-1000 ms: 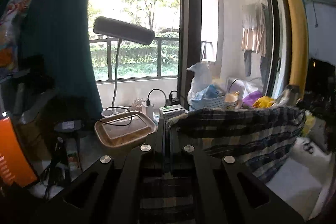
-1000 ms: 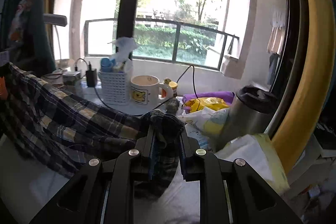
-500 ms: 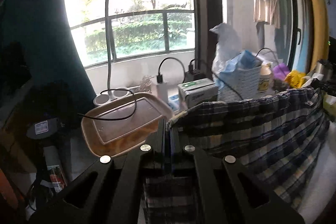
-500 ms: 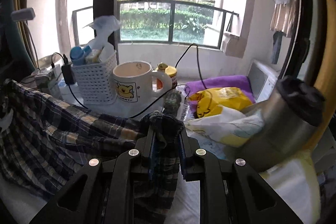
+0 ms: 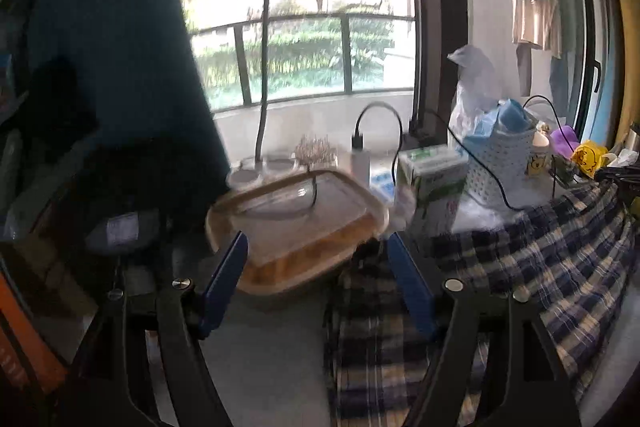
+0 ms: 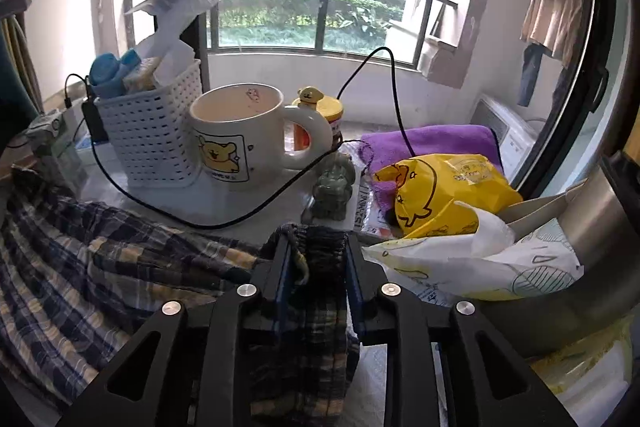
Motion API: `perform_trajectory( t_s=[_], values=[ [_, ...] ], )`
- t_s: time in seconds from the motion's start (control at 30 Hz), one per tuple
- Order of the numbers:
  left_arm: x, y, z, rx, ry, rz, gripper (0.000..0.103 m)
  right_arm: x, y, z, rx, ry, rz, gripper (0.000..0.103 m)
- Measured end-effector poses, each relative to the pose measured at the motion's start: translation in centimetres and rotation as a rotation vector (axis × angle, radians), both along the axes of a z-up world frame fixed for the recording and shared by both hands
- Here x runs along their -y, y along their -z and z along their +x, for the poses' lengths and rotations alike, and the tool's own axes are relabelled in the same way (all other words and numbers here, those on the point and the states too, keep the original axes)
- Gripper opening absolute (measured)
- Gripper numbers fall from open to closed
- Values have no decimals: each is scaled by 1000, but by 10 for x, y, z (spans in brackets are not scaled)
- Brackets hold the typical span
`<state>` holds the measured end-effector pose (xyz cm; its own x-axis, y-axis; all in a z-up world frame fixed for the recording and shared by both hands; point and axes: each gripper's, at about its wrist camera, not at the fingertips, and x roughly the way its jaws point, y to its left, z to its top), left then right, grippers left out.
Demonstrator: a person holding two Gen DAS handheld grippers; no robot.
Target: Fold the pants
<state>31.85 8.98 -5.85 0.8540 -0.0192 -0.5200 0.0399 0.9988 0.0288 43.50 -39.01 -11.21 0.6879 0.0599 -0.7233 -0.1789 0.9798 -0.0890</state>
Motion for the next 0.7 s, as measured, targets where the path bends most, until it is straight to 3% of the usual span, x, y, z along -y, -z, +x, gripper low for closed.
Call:
perform_trajectory(
  t_s=[0.03,0.1,0.13,0.23,0.4,0.6,0.63,0.7],
  values=[
    [-1,2,-5,-13,4,-14,73,-1,-1,-1,4,6,-3,40],
    [-2,8,-20,-50,22,-46,73,0,-6,-7,22,11,-7,72],
    [-1,13,-28,-72,29,-61,73,1,-8,-11,30,15,-6,74],
    [-1,25,-43,-137,37,-93,73,2,-15,-26,40,14,2,74],
    [-4,52,-65,-271,39,-226,73,2,-20,-60,29,2,21,74],
    [5,73,-84,-335,26,-261,72,9,-7,-105,-26,57,79,74],
    [6,75,-82,-347,13,-255,71,11,-2,-108,-39,63,88,74],
    [8,80,-82,-358,-12,-245,58,12,12,-114,-64,80,77,74]
  ],
)
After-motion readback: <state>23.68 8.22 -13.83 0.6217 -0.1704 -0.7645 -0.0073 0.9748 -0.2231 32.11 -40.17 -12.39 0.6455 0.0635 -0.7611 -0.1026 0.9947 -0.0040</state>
